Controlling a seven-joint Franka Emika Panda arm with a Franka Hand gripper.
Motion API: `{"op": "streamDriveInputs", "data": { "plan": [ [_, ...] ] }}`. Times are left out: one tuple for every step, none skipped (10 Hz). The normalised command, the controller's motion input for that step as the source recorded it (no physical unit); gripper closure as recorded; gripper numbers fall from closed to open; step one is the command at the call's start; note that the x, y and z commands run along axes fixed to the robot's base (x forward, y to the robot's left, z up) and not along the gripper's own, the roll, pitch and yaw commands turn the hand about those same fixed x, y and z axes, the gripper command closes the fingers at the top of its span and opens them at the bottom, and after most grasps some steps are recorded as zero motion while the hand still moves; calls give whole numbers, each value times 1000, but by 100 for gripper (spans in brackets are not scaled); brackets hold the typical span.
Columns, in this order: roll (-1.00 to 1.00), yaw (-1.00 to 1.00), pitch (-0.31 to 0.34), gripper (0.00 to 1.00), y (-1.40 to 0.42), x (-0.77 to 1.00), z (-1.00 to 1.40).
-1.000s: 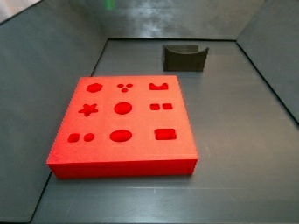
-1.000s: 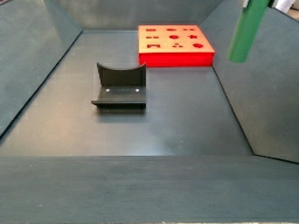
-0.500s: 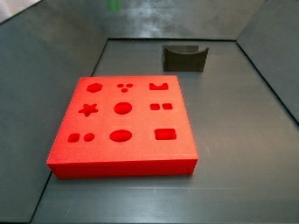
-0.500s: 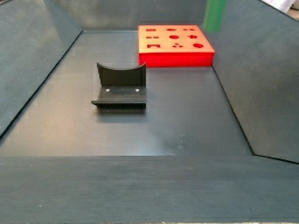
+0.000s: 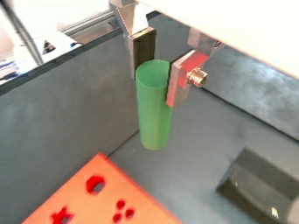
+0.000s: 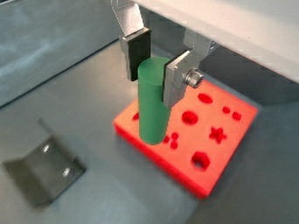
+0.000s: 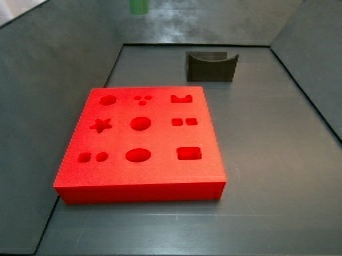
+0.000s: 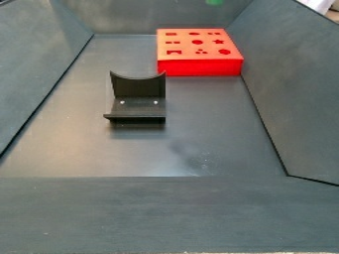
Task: Pick up the round object. Move up. Move to above the board. Insert the round object.
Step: Move to above the board, then insert the round object.
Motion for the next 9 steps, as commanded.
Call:
{"op": "streamDriveInputs", "data": {
  "plan": [
    [-9, 4, 115, 100, -1000, 395, 245],
    [11, 2, 118, 100, -1000, 413, 248],
    [13, 9, 117, 100, -1000, 429, 250],
    [33, 7, 132, 100, -1000, 464, 249],
    [51, 12, 133, 100, -790, 395, 198],
    [76, 11, 137, 100, -521, 295, 126],
    [75, 10, 119, 100, -268, 187, 69],
    [70, 9, 97, 100, -172, 127, 46],
    [-6, 0, 0, 100, 0, 0, 0]
  ]
}}
